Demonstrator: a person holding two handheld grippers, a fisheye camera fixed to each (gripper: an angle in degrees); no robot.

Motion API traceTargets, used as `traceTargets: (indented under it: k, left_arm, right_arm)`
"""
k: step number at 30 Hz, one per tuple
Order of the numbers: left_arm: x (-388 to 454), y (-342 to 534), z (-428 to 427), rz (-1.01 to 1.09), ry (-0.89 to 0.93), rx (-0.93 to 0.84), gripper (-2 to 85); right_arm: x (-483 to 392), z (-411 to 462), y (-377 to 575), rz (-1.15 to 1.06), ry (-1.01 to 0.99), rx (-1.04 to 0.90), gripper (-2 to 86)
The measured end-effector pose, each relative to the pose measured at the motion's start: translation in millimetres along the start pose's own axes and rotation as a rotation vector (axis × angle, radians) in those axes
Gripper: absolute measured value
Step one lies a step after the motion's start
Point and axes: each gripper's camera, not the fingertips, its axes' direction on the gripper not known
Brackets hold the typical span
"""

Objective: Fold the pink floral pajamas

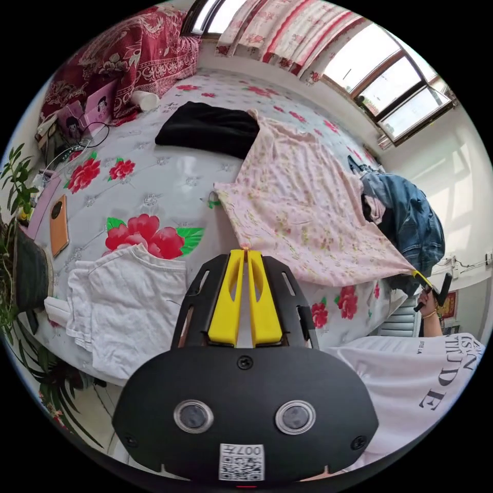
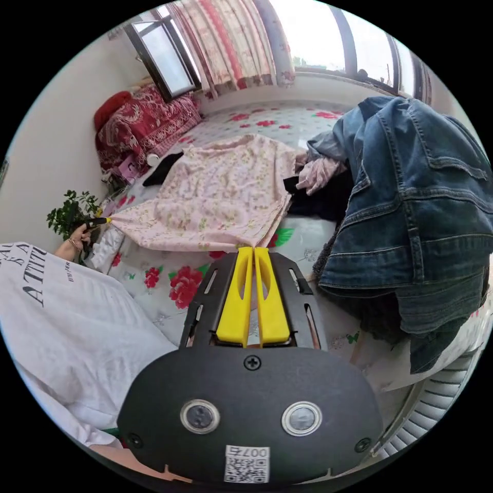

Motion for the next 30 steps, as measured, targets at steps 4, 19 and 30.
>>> traceTargets:
  k: [4,19,30]
  left_arm:
    - [-5,46,-54,0.026,0.036,0.045,-0.9]
    - [-57,203,-81,-0.100,0.153,-0.147,-1.0]
    - [-81,68,-17,-0.174,0.242,-0.010,-0.9]
  right_arm:
    - [1,-47,49,0.043,-0.046,0.072,-0.3]
    - [18,-102,251,0.397,-0.254,-0.024,-0.3]
    - [60,-80,152,0.417,-0.341,0.139,-0.3]
